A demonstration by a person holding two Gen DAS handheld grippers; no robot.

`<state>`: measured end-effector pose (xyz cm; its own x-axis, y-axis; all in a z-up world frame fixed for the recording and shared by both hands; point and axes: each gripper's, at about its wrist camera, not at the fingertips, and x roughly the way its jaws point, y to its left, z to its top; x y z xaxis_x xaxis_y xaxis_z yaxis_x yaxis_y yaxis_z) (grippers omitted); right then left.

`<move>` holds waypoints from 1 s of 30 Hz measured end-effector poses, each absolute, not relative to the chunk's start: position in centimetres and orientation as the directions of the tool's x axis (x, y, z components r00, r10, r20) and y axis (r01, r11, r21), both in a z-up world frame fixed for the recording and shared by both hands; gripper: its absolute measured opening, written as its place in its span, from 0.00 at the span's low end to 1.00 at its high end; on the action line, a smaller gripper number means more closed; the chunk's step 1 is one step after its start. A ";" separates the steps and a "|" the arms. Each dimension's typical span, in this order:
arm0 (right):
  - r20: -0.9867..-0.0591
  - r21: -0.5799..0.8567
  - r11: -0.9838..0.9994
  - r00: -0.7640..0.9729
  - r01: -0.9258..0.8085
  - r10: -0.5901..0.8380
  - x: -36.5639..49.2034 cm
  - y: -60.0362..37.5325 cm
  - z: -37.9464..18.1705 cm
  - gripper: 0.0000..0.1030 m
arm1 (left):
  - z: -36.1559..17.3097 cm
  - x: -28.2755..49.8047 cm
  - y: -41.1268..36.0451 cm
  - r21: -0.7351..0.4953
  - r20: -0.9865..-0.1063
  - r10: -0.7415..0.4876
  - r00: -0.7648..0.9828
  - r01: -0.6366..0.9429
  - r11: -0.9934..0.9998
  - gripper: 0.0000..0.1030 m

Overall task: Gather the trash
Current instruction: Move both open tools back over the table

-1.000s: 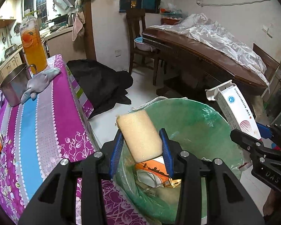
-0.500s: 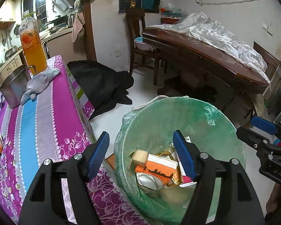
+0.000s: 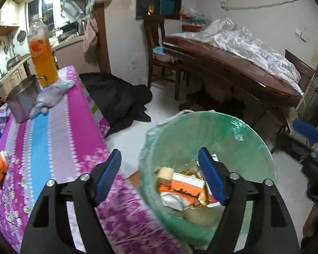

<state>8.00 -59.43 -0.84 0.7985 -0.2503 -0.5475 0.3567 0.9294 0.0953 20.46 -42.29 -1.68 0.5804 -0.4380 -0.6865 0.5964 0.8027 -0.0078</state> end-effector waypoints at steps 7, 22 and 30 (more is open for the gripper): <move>-0.432 0.141 0.959 0.887 0.247 -0.165 8.4 -52.6 0.9 0.91 | -1.2 21.9 -34.0 0.007 -0.675 -0.362 0.643 0.497 0.868 0.75; -0.497 0.136 0.987 0.855 -0.090 0.146 16.4 -34.8 0.5 0.91 | -1.3 26.6 -1.3 0.029 -0.694 0.052 0.718 -0.044 0.999 0.76; -0.551 0.129 0.969 0.797 -0.212 0.248 20.6 -26.9 -0.9 0.91 | -4.1 29.0 10.4 0.044 -0.766 0.140 0.627 -0.166 0.985 0.81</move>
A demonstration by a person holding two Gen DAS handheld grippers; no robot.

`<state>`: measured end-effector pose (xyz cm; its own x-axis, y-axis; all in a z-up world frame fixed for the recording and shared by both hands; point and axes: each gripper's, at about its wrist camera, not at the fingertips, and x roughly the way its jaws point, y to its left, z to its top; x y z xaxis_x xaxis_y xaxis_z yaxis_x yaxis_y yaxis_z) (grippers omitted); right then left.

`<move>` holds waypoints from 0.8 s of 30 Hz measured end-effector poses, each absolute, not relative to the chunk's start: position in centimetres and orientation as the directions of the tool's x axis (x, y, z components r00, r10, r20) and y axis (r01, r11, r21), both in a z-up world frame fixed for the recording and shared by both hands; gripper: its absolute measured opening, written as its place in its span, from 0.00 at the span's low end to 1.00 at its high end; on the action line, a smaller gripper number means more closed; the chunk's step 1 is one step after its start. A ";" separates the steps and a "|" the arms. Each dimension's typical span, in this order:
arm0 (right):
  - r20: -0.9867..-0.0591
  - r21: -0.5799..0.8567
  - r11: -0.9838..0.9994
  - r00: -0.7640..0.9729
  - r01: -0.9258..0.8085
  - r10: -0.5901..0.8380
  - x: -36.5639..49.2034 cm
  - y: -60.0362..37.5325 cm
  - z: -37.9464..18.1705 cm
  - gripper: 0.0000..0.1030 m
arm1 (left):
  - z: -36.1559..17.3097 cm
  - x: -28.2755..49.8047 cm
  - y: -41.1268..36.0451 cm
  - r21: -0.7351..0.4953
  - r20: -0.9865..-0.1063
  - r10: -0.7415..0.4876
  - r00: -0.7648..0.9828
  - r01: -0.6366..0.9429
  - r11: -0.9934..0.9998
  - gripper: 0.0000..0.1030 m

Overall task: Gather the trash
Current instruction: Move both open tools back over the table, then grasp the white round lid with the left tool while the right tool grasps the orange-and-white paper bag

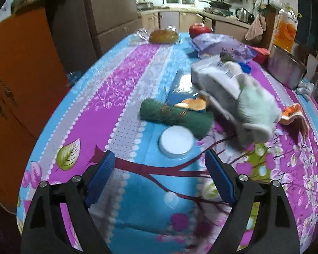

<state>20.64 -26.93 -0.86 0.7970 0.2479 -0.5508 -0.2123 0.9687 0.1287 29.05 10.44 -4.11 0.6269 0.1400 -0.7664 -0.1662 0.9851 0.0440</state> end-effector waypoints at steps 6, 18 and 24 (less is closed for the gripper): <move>-0.596 0.130 0.953 0.746 -0.274 0.296 24.3 -22.8 -2.3 0.91 | -5.5 30.9 11.1 0.031 -0.792 0.087 0.604 -0.102 0.994 0.83; -0.695 0.102 0.905 0.622 -0.412 0.362 34.5 -18.0 -5.3 0.91 | -5.3 31.4 11.4 0.006 -0.772 0.073 0.631 -0.108 0.994 0.40; -0.672 -0.003 0.933 0.692 -0.359 0.264 35.5 -16.1 -4.8 0.90 | -5.3 31.3 11.5 -0.015 -0.766 0.057 0.641 -0.106 0.994 0.40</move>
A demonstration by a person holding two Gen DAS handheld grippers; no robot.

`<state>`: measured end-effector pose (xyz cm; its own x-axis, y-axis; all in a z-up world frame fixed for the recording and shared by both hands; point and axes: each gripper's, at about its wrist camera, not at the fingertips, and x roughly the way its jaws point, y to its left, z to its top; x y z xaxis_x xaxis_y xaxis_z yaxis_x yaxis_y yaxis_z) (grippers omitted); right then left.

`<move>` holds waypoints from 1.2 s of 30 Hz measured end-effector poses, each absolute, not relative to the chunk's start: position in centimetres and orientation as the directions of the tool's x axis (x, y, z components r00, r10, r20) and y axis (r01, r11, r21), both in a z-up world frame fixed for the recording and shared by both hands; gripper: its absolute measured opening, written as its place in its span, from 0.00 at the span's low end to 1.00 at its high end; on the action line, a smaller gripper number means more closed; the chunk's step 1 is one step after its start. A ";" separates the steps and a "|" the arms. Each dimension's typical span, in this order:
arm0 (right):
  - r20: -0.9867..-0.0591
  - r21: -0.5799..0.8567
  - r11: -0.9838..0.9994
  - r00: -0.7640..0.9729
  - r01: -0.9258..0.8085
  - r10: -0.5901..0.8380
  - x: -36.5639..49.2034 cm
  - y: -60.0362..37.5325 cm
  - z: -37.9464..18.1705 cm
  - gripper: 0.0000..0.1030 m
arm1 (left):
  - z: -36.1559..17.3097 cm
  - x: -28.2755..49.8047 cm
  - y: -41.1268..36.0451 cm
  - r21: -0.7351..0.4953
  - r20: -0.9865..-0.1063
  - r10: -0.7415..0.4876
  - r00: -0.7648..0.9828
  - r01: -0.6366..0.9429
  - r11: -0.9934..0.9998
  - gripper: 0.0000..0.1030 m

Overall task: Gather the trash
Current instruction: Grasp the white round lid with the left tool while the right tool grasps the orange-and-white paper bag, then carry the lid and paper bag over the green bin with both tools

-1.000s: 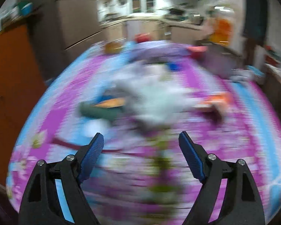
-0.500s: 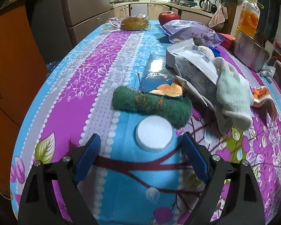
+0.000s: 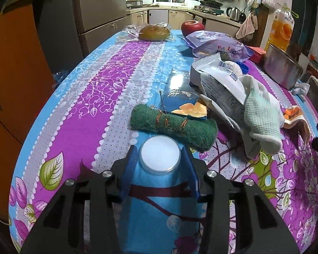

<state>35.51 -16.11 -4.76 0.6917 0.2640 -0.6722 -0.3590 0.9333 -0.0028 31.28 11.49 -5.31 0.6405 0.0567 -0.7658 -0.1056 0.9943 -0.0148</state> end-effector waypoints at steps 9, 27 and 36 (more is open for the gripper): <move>-0.693 -0.236 0.923 0.719 -0.303 0.059 36.4 -11.6 -6.5 0.53 | -5.2 31.3 11.1 -0.041 -0.763 0.031 0.645 -0.097 0.994 0.40; -0.548 -0.107 0.975 0.830 -0.196 0.107 31.5 -16.1 -2.5 0.08 | -3.5 28.0 7.9 -0.093 -0.680 -0.047 0.731 -0.022 0.995 0.36; -0.477 -0.025 0.987 0.869 -0.158 0.127 26.0 -18.5 0.8 0.08 | 1.0 24.5 3.3 -0.093 -0.576 -0.094 0.812 0.049 0.994 0.36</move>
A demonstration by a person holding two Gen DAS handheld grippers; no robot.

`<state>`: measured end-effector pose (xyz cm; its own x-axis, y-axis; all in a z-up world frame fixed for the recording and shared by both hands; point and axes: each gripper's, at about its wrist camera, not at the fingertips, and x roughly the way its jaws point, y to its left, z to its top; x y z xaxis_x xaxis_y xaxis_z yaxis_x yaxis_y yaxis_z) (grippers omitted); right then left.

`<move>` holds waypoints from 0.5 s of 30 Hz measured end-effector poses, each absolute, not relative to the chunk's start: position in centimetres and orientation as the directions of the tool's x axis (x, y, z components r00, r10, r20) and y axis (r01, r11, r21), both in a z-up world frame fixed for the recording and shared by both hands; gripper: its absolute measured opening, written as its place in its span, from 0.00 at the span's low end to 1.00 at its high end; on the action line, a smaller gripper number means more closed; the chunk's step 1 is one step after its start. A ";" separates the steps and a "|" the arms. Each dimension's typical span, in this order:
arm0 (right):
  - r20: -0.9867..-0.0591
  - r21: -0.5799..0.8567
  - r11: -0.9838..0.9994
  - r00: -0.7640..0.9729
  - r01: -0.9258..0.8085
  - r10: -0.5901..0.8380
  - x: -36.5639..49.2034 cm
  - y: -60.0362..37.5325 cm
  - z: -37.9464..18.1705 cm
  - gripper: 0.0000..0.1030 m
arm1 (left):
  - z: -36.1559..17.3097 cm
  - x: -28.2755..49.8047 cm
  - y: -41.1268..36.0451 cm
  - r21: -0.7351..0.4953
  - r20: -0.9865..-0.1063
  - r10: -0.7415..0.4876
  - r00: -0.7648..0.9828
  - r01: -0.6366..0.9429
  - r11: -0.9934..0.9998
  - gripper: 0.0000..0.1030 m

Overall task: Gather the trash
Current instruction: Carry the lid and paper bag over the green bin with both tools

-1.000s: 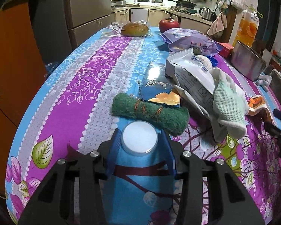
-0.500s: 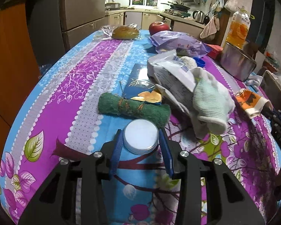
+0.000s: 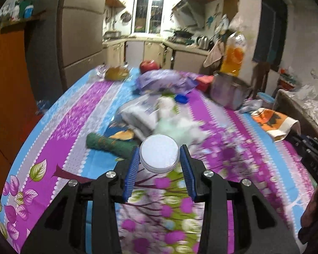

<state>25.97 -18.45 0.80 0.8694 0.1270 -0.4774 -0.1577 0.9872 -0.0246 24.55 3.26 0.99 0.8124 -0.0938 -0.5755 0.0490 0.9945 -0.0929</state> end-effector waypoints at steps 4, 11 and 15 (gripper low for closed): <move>-0.455 -0.018 0.989 0.882 -0.145 0.121 24.1 -19.6 1.7 0.08 | 2.3 23.6 1.2 -0.091 -0.550 -0.115 0.827 0.078 0.993 0.36; -0.432 -0.012 0.990 0.894 -0.139 0.120 21.4 -20.9 2.8 0.08 | 3.8 22.7 -1.8 -0.088 -0.521 -0.127 0.844 0.095 0.992 0.36; -0.424 -0.001 0.992 0.899 -0.123 0.111 20.2 -21.8 3.1 0.08 | 4.6 21.8 -3.8 -0.077 -0.502 -0.139 0.854 0.116 0.990 0.36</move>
